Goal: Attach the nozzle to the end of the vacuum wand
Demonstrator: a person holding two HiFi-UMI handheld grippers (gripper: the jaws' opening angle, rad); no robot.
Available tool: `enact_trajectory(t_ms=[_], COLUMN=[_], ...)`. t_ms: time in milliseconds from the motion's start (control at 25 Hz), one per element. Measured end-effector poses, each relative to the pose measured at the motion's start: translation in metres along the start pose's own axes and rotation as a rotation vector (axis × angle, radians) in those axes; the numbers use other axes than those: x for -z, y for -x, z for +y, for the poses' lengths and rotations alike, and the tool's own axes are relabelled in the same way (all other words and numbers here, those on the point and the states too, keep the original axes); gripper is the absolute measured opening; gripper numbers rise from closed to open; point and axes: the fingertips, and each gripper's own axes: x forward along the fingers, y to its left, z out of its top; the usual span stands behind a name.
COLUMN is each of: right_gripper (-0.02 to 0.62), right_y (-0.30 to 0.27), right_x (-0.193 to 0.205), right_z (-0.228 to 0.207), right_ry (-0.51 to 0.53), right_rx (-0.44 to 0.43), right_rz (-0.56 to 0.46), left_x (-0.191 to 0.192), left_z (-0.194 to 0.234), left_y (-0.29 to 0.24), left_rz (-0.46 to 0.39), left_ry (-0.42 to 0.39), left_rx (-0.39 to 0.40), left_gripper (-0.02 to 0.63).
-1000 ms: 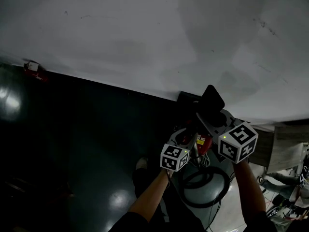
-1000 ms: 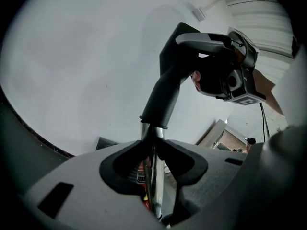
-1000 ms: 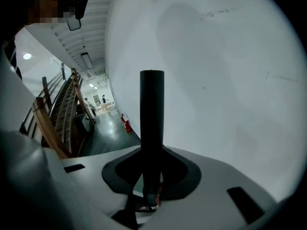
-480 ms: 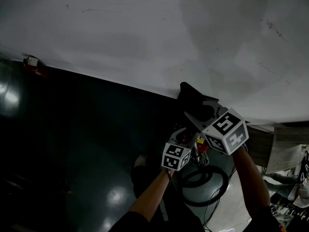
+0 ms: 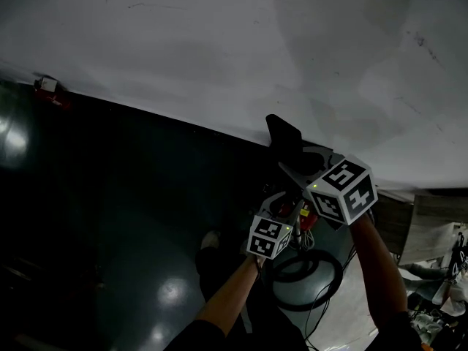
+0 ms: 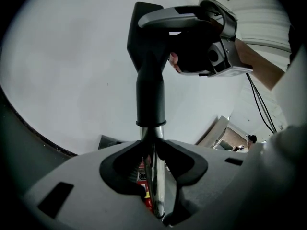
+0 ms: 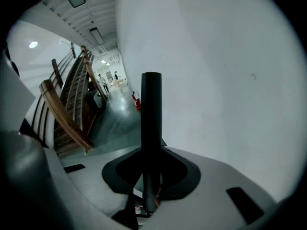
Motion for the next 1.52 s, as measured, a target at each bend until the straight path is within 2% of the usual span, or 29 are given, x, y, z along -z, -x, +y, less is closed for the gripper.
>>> enact_trajectory(t_ms=[120,280,440,600,800,960,1160,1520], right_gripper=[0.087,0.087,0.088,0.087,0.087,0.087,0.092,0.100], right_y=[0.001,-0.003,-0.013,-0.013,-0.010,-0.007,-0.006,-0.016], right_x=[0.004,0.009,0.013,0.013,0.022,0.027,0.025,0.028], right_z=[-0.011,0.007,0.011,-0.006,-0.002,-0.015,-0.008,0.003], right_ry=[-0.082,0.018,0.068,-0.010,0.023,-0.052,0.009,0.072], right_rx=[0.008,-0.004,-0.017,-0.008,0.008,0.026,0.036,0.016], right_rz=[-0.027,-0.021,0.034,0.032,0.011,-0.010,-0.044,-0.037], left_x=[0.005,0.012,0.010,0.002,0.001,0.004,0.004,0.011], left_z=[0.004,0.008,0.001,-0.004,0.000,-0.003,0.000,0.012], left_y=[0.002,0.003,-0.001,-0.003,-0.004,-0.007,-0.008,-0.007], left_rz=[0.009,0.027,0.026,-0.005,-0.009,-0.011,-0.036,0.000], left_ry=[0.013,0.025,-0.019,0.002,0.040,0.053,0.086,0.067], left_rx=[-0.004,-0.014,-0.010,-0.003,0.001,0.004,-0.013,-0.024], left_gripper=[0.146,0.146,0.146,0.143,0.137,0.135,0.138,0.190])
